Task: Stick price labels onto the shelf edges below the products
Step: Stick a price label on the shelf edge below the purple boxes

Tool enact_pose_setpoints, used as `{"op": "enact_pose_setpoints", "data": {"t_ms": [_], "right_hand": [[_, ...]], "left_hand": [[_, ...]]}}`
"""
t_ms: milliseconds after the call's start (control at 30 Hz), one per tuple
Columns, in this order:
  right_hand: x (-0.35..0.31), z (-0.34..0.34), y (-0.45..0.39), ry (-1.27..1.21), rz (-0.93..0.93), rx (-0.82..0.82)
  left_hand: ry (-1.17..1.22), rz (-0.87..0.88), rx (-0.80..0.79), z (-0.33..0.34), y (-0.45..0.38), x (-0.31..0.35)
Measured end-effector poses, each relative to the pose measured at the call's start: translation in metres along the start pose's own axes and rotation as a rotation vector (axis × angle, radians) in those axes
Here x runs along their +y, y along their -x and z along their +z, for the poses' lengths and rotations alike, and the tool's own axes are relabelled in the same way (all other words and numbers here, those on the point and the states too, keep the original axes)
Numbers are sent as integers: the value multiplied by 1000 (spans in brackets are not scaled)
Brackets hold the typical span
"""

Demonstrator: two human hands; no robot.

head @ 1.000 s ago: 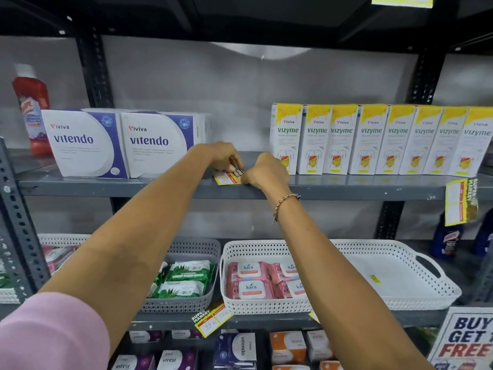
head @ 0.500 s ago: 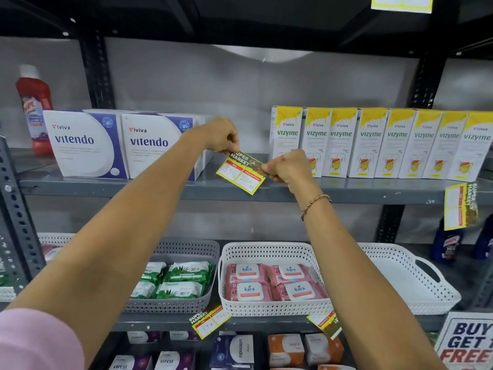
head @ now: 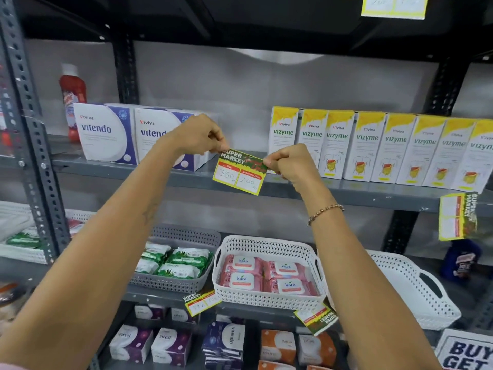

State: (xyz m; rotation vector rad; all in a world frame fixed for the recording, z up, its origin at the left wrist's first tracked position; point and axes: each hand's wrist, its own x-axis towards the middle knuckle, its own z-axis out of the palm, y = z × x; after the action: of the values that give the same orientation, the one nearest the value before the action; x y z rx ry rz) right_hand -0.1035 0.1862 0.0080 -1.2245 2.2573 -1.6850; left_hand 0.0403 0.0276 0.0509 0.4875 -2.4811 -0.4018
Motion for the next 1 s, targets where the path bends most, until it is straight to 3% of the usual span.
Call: {"op": "enact_pose_setpoints", "data": {"t_ms": [233, 533, 1000], "right_hand": [[0, 33, 22, 39, -94, -115], [-28, 132, 35, 63, -149, -147], [-65, 241, 25, 167, -203, -11]], "left_hand": [[-1, -105, 62, 0, 55, -31], [19, -267, 148, -35, 99, -109], [20, -286, 307, -68, 112, -214]]}}
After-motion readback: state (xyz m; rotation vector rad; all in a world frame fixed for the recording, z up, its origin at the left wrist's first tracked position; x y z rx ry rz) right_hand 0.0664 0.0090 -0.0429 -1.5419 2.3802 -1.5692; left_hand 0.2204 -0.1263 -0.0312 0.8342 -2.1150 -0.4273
